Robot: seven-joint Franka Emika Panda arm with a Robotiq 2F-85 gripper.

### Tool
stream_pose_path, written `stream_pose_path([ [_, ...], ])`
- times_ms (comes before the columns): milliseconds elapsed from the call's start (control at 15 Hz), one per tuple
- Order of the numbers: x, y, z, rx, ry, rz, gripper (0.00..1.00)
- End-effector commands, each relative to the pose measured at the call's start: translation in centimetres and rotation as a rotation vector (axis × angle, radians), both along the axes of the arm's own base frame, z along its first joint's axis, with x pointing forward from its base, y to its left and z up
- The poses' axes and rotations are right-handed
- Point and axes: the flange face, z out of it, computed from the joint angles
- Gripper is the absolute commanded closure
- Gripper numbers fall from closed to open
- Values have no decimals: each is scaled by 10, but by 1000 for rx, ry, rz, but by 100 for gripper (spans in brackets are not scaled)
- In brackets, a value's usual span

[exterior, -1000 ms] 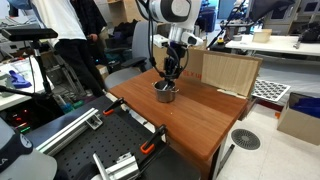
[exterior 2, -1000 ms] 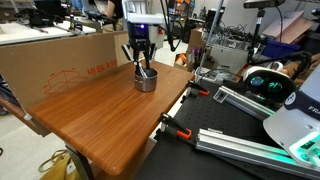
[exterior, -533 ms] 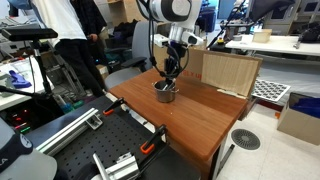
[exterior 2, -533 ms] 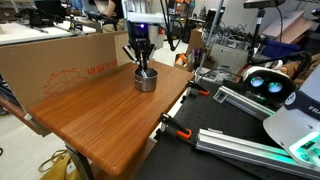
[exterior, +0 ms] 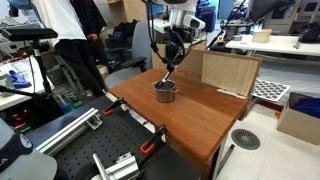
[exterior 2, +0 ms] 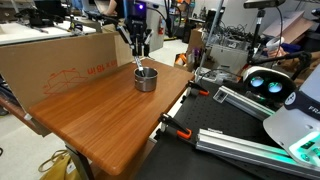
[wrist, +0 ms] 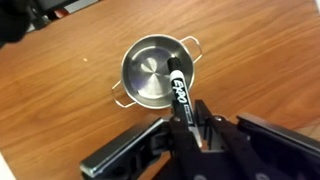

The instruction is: Take the black marker out of the silver pot

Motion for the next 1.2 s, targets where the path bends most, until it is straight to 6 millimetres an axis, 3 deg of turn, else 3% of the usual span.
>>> stream_pose_path([
  [0, -20, 7, 44, 108, -43, 65, 95],
  [200, -31, 25, 62, 191, 6, 118, 95],
  [333, -35, 42, 56, 222, 73, 147, 95],
  [667, -33, 79, 8, 232, 217, 181, 95],
  [1133, -7, 99, -58, 224, 299, 135, 95],
])
